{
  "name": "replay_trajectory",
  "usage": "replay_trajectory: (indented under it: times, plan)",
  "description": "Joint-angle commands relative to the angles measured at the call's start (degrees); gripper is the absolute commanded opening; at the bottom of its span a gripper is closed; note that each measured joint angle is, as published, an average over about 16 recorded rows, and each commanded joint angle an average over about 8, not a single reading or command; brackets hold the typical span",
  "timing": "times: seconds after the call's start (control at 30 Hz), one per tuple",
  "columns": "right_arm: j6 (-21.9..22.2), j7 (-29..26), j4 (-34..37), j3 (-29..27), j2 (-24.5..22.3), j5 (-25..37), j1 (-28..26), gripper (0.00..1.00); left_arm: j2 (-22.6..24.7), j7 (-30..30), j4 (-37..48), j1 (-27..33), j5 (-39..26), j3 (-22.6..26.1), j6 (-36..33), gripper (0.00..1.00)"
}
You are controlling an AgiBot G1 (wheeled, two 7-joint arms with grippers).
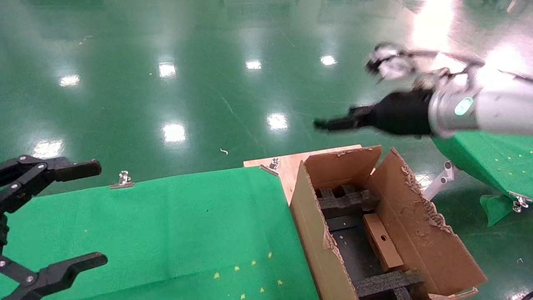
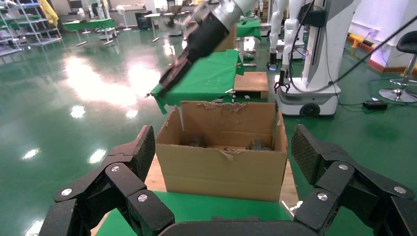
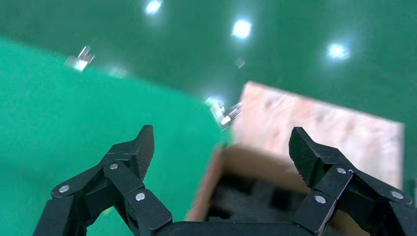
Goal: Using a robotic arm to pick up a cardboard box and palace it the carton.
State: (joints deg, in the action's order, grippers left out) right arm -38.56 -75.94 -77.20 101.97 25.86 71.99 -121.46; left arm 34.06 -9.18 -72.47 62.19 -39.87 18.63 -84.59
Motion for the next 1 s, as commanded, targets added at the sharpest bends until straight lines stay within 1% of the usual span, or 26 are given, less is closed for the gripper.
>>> replay_trajectory:
  times: [0.03, 1.0]
  plan:
    - [-1.62, 2.24, 0.12, -2.95, 0.31, -1.03, 2.05, 1.00, 0.00, 0.00, 0.00, 0.00, 0.00, 0.00, 0.00, 1.00]
    - [-27.17, 37.58, 2.09, -49.54, 5.28, -17.37, 34.53, 1.00, -0.01, 0.02, 0.01, 0.01, 0.02, 0.04, 0.01, 1.00]
